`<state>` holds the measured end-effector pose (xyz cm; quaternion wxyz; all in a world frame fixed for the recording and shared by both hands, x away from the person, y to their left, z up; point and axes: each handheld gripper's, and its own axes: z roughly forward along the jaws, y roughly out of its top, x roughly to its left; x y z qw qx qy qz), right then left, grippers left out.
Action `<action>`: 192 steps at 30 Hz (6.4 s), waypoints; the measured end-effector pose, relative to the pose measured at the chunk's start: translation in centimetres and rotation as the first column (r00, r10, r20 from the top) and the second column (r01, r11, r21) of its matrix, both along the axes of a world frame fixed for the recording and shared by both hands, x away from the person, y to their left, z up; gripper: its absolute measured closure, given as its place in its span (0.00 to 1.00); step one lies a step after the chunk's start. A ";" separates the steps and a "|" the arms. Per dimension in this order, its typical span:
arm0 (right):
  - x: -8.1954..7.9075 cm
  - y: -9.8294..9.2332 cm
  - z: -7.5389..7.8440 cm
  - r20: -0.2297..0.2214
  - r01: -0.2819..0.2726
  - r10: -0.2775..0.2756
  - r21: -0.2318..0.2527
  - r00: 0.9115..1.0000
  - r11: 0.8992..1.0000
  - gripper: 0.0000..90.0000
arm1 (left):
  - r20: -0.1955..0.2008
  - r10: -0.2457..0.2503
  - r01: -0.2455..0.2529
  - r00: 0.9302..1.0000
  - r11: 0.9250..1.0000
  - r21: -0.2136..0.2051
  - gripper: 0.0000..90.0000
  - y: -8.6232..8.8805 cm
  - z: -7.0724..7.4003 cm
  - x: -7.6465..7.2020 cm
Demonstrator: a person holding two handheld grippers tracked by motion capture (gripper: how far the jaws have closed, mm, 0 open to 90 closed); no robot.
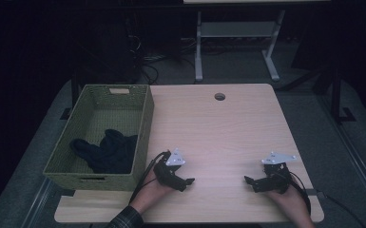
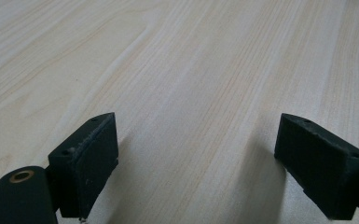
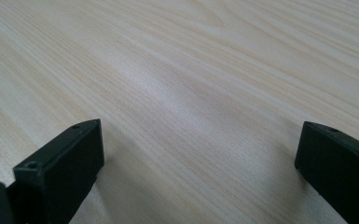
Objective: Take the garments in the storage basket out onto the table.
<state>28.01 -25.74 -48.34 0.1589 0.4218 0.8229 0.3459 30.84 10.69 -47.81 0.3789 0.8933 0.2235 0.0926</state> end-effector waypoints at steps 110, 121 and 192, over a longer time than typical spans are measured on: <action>0.0 0.0 0.0 0.000 0.000 0.000 0.001 1.000 1.000 0.01 | 0.005 0.006 -0.005 1.000 0.998 -0.058 0.16 0.6 8.9 1.5; 0.0 0.0 0.0 0.000 0.001 -0.001 0.001 1.000 1.000 0.01 | 0.016 0.011 -0.009 1.000 0.997 -0.071 0.16 1.4 10.6 2.0; 0.0 0.0 0.0 0.000 0.000 0.000 0.001 1.000 1.000 0.01 | 0.028 0.154 -0.154 0.988 0.988 -0.001 0.16 10.8 15.7 3.5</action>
